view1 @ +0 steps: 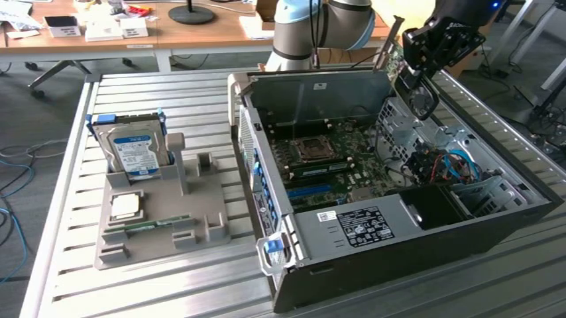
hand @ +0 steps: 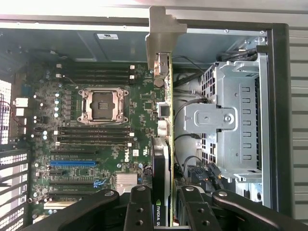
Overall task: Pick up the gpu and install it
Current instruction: 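Insert the gpu into the slot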
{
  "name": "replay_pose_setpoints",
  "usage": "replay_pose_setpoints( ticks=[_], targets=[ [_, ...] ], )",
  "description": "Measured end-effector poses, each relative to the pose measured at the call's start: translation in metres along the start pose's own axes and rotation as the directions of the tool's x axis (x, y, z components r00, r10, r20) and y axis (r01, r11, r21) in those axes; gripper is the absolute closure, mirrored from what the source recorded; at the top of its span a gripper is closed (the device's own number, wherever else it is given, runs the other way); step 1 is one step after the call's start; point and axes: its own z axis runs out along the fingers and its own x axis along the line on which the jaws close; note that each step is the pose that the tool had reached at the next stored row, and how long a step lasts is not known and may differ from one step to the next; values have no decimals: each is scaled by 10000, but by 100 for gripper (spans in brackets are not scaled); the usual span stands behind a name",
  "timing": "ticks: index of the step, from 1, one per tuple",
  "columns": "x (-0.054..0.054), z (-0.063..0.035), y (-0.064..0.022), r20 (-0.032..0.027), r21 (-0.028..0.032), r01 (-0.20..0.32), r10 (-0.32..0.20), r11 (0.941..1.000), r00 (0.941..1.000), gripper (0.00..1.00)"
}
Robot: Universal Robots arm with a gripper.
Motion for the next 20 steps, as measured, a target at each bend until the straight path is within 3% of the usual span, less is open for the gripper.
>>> replay_pose_setpoints(
  ticks=[13,20],
  targets=[
    [1,0,0,-5,0,39,-39,10000,10000,73],
    [0,0,0,-97,-17,641,-641,9979,9979,73]
  ],
)
